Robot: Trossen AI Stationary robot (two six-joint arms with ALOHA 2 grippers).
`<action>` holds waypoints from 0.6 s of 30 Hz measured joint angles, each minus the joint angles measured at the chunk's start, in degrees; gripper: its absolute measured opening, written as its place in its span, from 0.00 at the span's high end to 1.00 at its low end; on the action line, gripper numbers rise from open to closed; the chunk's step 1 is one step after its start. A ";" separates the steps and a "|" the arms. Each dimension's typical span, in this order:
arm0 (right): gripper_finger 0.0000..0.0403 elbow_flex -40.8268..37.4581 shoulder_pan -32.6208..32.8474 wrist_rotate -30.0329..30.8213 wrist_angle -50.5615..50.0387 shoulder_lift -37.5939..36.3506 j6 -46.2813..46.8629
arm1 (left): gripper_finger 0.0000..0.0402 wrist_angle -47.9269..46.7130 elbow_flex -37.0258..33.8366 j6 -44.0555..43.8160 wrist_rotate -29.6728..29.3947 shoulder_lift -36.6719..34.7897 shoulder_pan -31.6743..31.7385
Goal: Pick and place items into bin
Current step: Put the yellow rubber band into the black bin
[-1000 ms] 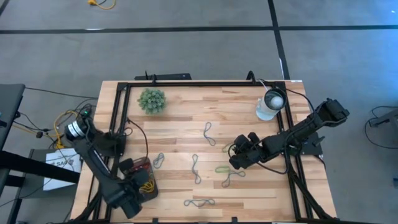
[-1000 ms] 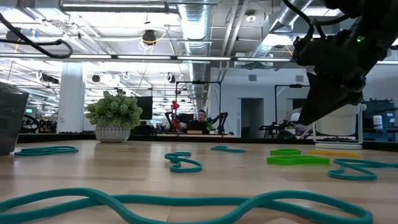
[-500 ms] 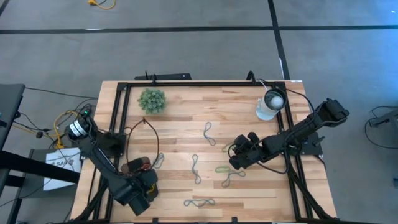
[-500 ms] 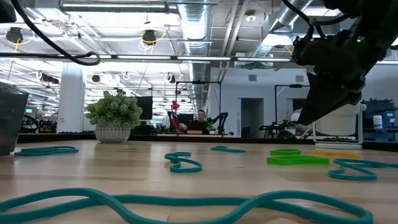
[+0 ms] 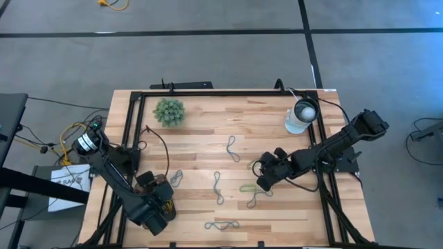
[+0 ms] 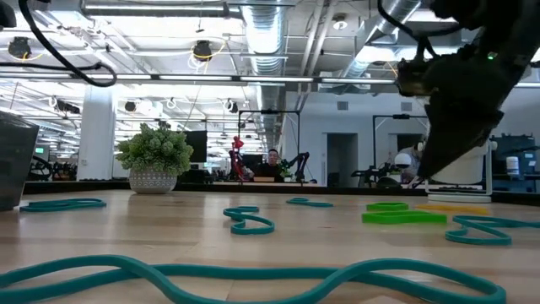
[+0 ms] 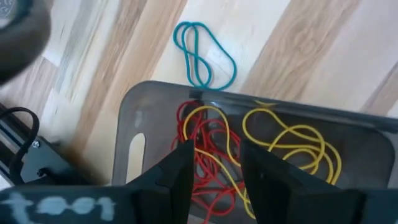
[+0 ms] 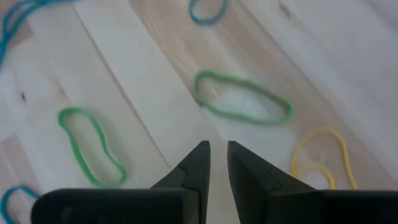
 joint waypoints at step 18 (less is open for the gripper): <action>0.87 0.00 -1.76 1.02 -11.13 -0.02 5.23 | 0.70 0.42 0.00 -0.14 -1.79 0.07 -0.14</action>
